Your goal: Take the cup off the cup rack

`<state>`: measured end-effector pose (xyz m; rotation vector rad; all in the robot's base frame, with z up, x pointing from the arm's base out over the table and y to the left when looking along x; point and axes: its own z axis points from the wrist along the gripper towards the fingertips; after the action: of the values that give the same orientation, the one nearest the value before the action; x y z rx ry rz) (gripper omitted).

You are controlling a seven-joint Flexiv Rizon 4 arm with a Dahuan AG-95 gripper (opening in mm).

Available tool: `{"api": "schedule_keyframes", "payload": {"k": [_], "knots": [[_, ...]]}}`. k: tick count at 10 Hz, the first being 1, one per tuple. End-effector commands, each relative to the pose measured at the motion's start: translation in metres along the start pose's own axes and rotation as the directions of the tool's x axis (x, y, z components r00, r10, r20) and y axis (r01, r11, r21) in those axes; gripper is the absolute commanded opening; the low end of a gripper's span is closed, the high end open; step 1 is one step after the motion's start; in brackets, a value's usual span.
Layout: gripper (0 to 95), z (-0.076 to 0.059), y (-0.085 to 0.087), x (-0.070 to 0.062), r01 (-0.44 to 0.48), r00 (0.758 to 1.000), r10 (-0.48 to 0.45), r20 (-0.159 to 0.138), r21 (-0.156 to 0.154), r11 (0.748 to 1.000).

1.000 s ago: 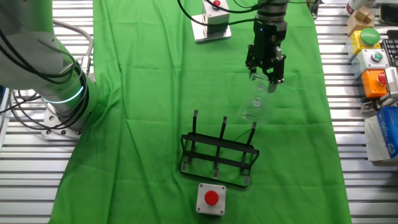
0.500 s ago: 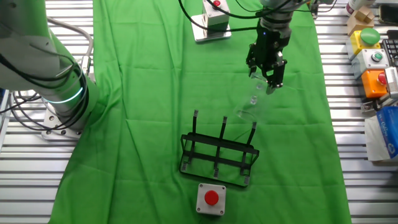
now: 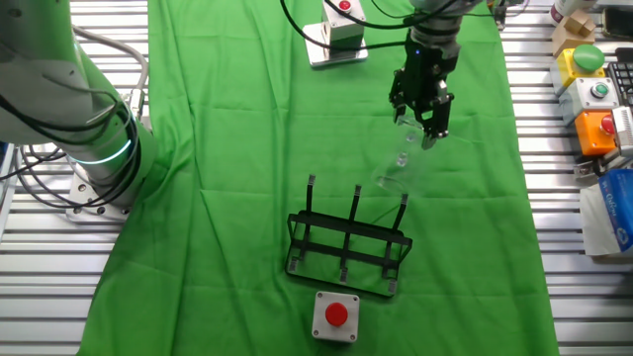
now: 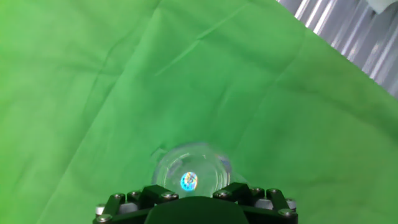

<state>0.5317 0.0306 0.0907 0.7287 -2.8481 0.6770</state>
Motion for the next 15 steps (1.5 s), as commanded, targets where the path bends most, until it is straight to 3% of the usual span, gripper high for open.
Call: {"api": "schedule_keyframes", "payload": {"k": [1, 5, 6, 9, 10, 12, 15], "knots": [[95.0, 0.0, 0.0, 0.003, -0.005, 1.0, 0.005, 0.004, -0.004, 1.0], [95.0, 0.001, 0.002, 0.005, -0.005, 1.0, 0.005, 0.007, -0.013, 1.0], [95.0, 0.001, 0.002, 0.006, -0.001, 1.0, 0.001, 0.016, -0.027, 1.0], [95.0, -0.006, -0.005, 0.008, -0.004, 0.997, 0.018, 0.081, -0.179, 0.984], [76.0, -0.009, -0.014, 0.011, 0.01, 0.994, 0.016, 0.107, -0.237, 0.971], [76.0, -0.007, -0.03, 0.015, 0.036, 0.988, 0.015, 0.156, -0.321, 0.946], [76.0, -0.006, -0.048, 0.015, 0.057, 0.984, 0.01, 0.179, -0.363, 0.93]]}}
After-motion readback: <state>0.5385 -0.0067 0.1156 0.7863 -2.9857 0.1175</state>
